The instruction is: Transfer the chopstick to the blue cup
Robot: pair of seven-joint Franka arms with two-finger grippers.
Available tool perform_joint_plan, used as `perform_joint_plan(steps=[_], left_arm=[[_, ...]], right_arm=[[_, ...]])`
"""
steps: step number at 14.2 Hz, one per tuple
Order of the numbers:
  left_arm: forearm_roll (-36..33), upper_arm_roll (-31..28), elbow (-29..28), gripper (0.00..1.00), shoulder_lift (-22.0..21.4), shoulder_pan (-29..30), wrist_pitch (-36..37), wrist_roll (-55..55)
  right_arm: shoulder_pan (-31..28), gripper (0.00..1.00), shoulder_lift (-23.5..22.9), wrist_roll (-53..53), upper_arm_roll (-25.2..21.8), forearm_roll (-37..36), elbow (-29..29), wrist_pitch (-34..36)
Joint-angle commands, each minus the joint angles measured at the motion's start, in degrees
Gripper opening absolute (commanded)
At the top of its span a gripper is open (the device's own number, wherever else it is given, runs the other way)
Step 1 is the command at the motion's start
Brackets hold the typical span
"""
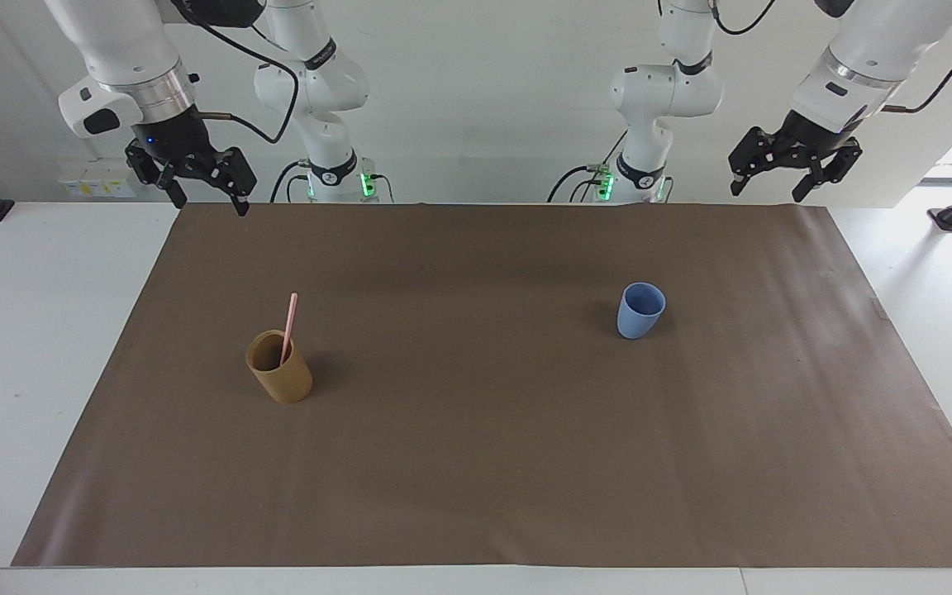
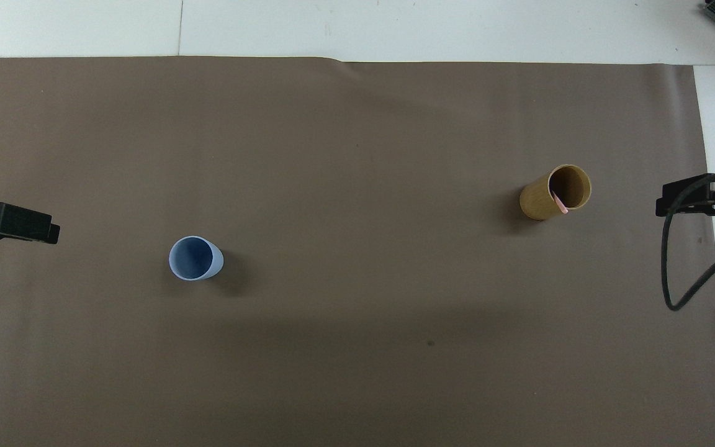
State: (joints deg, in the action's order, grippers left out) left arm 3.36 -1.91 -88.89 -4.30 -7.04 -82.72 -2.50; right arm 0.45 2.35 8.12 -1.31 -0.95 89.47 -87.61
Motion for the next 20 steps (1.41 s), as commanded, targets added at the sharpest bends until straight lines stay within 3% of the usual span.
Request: perform_joint_plan(steps=[1,20], left_arm=[[0.95,-0.02,-1.28,1.0,-1.06,0.45,-1.04,-0.31],[0.6,-0.19,-0.93,1.0,-0.97,0.53,-0.34,-0.49]], right_arm=[[-0.27,1.0,0.46,-0.74,-0.01,-0.02,0.61,0.34],[-0.45,1.0,0.38,-1.44,-0.36,-0.02,0.53,-0.02]])
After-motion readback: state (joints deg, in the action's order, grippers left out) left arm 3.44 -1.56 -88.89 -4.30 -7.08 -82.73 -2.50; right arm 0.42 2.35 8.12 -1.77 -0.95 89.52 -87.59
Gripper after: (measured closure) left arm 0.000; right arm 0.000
